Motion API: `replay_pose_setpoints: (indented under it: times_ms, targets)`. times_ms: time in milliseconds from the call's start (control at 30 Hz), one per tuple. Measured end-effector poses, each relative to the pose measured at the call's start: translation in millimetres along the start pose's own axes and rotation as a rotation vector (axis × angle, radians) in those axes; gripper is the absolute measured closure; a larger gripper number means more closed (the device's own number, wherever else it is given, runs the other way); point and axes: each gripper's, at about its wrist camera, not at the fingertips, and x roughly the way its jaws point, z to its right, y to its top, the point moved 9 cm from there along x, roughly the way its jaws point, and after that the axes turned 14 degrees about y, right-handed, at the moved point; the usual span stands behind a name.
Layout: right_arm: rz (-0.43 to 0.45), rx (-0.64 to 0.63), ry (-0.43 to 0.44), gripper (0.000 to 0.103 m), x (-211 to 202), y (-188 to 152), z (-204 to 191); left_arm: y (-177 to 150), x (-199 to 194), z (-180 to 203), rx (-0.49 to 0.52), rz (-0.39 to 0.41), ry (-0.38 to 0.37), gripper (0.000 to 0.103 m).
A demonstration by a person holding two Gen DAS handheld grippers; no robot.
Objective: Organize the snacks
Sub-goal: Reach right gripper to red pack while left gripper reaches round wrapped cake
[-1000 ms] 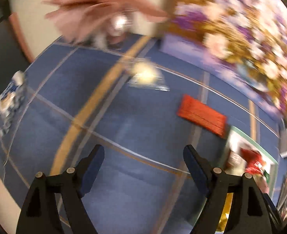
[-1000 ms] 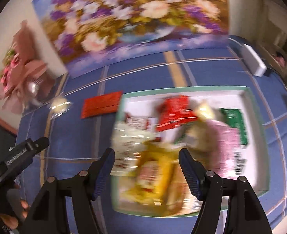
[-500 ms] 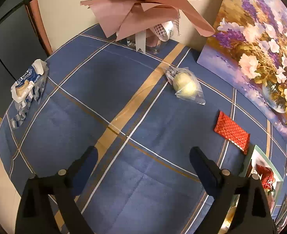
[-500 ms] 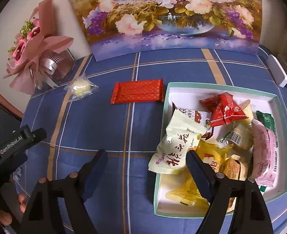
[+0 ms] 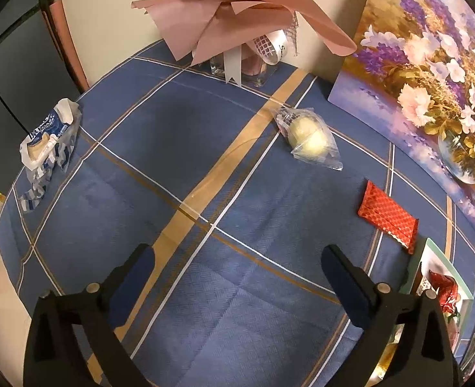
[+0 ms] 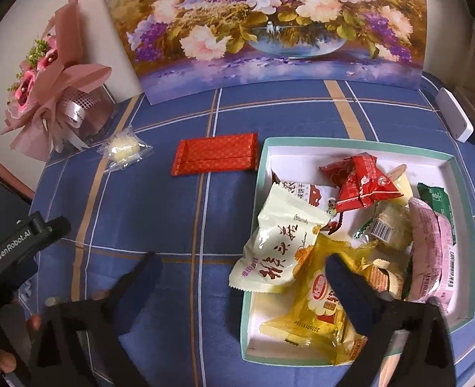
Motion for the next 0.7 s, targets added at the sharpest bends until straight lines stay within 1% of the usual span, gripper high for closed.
replay_pose_setpoints:
  times_ms: [333, 700]
  targets:
    - [-0.003, 0.012, -0.006, 0.0, -0.6, 0.1, 8.1, -1.3, -0.5, 3.3, 0.017, 0.004, 0.001, 0.0]
    - [-0.008, 0.001, 0.006, 0.0, 1.9, -0.9, 6.3, -2.3, 1.3, 6.8, 0.018, -0.001, -0.008, 0.0]
